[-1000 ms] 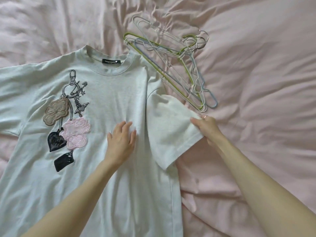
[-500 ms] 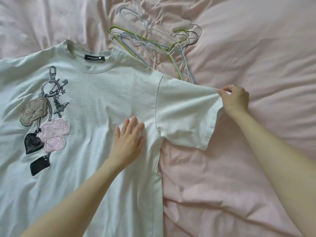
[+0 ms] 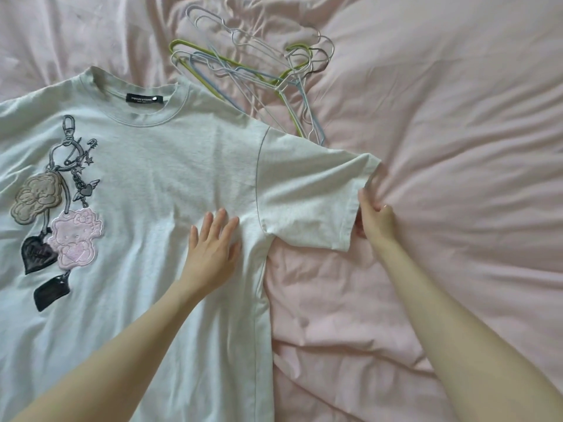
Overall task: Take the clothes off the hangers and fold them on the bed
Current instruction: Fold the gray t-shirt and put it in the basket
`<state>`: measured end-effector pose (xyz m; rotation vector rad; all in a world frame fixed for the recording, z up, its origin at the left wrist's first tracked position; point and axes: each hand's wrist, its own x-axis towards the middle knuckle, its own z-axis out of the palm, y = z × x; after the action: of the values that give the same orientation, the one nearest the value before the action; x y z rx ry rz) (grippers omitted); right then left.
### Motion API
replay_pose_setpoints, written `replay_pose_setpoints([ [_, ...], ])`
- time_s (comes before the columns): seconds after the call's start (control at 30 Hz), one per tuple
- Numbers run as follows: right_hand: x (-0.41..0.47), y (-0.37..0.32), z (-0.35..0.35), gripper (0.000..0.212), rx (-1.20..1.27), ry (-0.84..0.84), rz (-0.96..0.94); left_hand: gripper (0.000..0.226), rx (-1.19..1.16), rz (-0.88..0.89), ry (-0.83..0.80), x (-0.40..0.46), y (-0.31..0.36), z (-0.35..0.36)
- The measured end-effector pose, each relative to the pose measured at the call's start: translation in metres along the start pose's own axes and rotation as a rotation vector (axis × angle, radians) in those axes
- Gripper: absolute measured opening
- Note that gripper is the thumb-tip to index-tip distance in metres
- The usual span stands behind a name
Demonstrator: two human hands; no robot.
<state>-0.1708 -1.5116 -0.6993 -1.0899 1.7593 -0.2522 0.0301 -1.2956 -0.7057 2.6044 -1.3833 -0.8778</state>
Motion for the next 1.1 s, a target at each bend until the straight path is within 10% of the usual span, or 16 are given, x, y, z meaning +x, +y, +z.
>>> replay_pose_setpoints([
  [0.2,-0.024,0.027,0.017,0.036,0.198,-0.299,0.202,0.054,-0.02,0.005,-0.001,-0.01,0.002,0.003],
  [0.5,-0.024,0.039,0.008,0.02,0.025,0.163,0.033,0.053,-0.013,0.07,-0.032,-0.031,-0.001,0.006],
  [0.7,-0.091,0.081,0.025,0.013,0.342,0.054,0.236,0.048,0.007,0.116,-0.081,-0.066,-0.009,0.014],
  [0.93,-0.217,0.129,0.068,0.01,-0.189,-0.034,-0.262,0.05,0.059,0.183,-0.079,-0.14,-0.038,0.031],
  [1.1,-0.262,0.182,0.081,0.042,-0.657,-0.069,-0.211,0.05,0.079,0.256,-0.043,-0.199,-0.068,0.039],
])
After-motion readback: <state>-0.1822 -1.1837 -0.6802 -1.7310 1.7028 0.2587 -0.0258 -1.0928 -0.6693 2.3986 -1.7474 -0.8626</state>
